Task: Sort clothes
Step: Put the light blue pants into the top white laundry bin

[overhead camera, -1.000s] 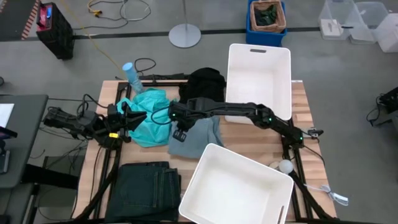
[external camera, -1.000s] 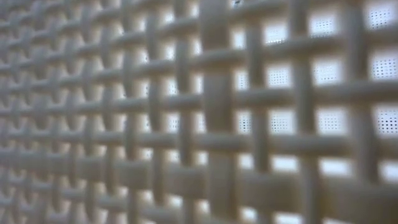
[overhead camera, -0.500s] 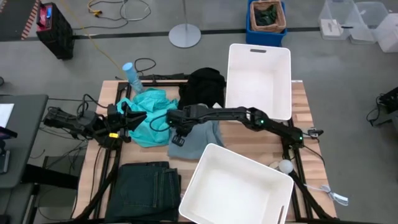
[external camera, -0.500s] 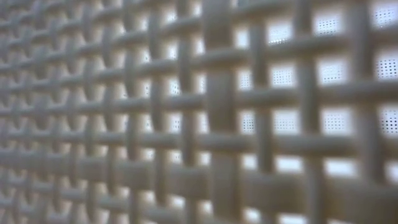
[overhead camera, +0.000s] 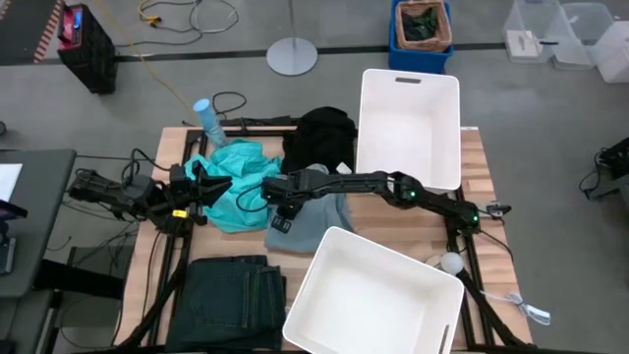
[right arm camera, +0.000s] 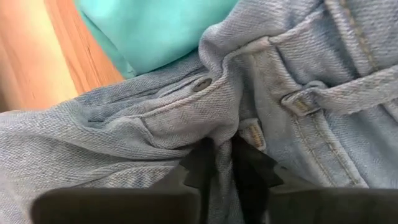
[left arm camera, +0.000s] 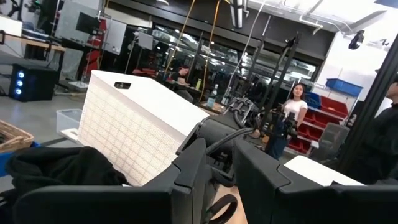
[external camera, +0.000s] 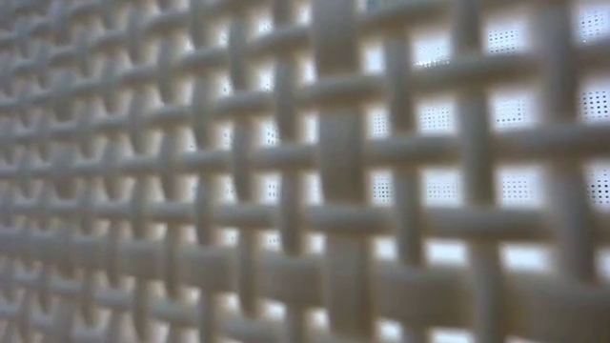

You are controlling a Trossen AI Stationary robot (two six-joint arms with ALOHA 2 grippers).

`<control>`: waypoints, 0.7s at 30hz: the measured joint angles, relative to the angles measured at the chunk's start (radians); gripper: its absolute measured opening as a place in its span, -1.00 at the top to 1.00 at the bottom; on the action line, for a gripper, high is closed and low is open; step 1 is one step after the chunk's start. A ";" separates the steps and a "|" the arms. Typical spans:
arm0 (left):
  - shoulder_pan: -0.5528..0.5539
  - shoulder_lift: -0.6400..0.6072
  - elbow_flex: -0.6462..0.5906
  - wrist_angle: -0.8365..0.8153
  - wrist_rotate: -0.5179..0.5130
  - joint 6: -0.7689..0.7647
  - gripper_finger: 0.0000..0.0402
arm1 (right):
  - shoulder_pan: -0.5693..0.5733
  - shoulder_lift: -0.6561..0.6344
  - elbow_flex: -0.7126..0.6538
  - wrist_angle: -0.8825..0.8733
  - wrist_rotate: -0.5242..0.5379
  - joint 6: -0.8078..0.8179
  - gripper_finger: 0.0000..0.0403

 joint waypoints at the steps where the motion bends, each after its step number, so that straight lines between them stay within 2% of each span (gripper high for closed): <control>1: 0.000 0.000 0.000 0.000 0.000 0.000 0.63 | 0.000 -0.008 -0.001 -0.001 0.004 0.001 0.49; 10: 0.000 0.000 0.000 -0.001 0.000 0.006 0.63 | 0.011 -0.097 -0.001 0.034 0.003 0.063 -0.10; 13: 0.000 0.000 0.000 -0.001 0.000 0.010 0.63 | 0.028 -0.097 -0.001 0.065 -0.040 0.103 -0.26; 16: 0.000 0.000 0.000 -0.001 0.000 0.010 0.63 | 0.052 -0.083 0.001 0.099 -0.045 0.120 -0.33; 21: 0.000 0.000 0.000 -0.001 0.000 0.011 0.63 | 0.073 -0.051 0.002 0.119 -0.009 0.159 -0.35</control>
